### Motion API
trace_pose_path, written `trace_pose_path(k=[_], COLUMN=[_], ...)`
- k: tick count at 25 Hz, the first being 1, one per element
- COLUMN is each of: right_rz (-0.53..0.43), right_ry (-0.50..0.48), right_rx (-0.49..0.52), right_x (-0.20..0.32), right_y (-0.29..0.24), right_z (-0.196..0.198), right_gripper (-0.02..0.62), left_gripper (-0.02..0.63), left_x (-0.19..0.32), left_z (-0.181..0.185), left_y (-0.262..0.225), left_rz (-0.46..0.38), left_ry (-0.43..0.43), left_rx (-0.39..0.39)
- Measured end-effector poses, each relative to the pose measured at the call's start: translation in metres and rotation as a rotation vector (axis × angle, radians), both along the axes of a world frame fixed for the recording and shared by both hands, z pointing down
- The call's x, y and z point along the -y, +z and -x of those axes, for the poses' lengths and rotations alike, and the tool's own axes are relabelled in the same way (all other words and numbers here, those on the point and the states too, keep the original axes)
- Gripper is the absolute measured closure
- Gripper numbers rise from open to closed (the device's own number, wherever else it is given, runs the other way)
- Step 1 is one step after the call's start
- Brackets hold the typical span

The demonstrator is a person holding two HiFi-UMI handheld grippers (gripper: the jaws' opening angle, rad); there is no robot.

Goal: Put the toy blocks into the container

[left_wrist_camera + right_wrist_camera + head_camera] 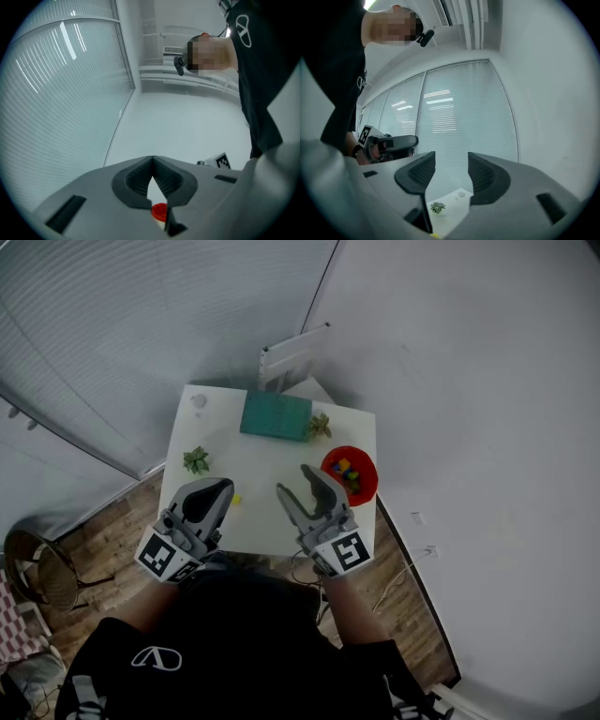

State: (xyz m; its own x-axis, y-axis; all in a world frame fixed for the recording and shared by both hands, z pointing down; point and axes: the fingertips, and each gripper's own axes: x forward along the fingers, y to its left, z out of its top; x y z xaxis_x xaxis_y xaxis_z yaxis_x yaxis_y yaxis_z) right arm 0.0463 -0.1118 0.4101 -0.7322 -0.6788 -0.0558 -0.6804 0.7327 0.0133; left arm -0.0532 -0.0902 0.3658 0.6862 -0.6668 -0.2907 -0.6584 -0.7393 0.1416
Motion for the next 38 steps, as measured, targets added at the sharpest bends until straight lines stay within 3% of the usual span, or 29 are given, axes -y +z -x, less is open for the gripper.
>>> trace_pose_path(k=[6,13,20,27,34,38], right_rz=[0.042,0.190,0.364,0.546,0.576,0.607], right_ry=[-0.032,-0.096,-0.247,-0.360,-0.432,-0.455], right_rx=[-0.046,-0.160,-0.399,-0.660,-0.897,-0.965], right_x=[0.013,0.034,0.028,0.005,-0.007,-0.010], right_y=[0.029,0.111,0.235,0.351,0.412,0.427], right_z=[0.007,0.037,0.083,0.101,0.111,0.118], right_gripper=[0.368,0.357,0.350,0.350,0.367,0.367], left_gripper=[0.601,0.601,0.601,0.601,0.601,0.601], left_x=[-0.003,-0.007,-0.013,-0.022,-0.035,-0.042], left_z=[0.007,0.018,0.024,0.036,0.048,0.054], left_y=[0.001,0.002,0.007,0.014,0.033,0.034], left_rz=[0.006,0.007,0.027,0.052,0.105,0.111], left_ry=[-0.021,-0.052,-0.082,-0.110,-0.130,-0.146], left_rx=[0.002,0.003,0.030,0.052,0.089,0.104])
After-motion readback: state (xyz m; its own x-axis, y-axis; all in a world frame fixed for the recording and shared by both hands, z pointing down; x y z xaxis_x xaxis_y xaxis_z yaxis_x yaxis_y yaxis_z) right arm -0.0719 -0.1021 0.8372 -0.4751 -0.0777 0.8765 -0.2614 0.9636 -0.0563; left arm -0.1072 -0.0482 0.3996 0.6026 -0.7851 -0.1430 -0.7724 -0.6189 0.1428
